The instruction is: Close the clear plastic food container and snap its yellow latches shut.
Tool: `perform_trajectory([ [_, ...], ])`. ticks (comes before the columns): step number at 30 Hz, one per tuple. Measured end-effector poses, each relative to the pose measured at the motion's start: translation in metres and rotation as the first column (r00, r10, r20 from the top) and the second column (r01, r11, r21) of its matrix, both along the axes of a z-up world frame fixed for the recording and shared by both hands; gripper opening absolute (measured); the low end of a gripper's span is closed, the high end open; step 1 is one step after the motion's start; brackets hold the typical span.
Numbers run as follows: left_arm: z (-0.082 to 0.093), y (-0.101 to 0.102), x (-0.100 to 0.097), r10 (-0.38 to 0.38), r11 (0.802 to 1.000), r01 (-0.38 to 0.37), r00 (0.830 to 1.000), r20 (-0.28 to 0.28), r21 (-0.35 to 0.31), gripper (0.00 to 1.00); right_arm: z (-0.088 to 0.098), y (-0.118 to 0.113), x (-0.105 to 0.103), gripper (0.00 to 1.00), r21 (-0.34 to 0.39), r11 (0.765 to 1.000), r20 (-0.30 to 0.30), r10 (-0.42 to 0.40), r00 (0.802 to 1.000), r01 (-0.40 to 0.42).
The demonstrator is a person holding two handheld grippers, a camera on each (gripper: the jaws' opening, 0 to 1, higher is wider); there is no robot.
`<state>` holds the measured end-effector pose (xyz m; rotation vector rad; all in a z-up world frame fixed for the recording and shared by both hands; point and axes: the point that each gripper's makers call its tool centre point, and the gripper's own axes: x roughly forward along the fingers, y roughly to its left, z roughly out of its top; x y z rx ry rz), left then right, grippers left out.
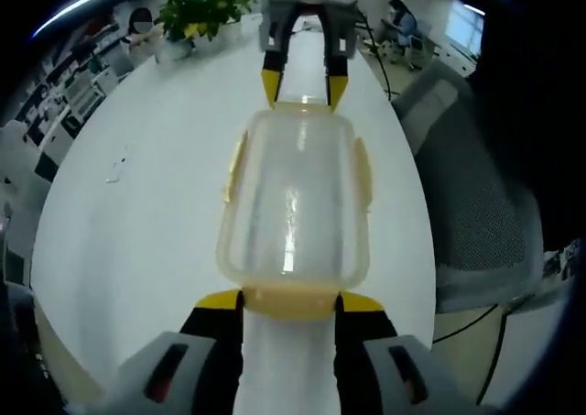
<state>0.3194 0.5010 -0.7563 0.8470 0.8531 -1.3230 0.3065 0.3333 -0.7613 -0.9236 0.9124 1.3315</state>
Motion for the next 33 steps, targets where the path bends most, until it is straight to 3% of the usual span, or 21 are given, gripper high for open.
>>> perform_trajectory([
  [18,-0.006,-0.078,-0.001,-0.009,0.999,0.008,1.000,-0.019,-0.048,0.33,-0.001,-0.080,-0.006,0.34,-0.023,1.000,-0.012,-0.015,1.000,0.015],
  [33,-0.009,-0.130,0.001,-0.029,0.998,0.027,0.999,-0.031,-0.048,0.33,-0.005,-0.132,-0.006,0.34,-0.022,0.999,-0.020,-0.048,0.999,0.048],
])
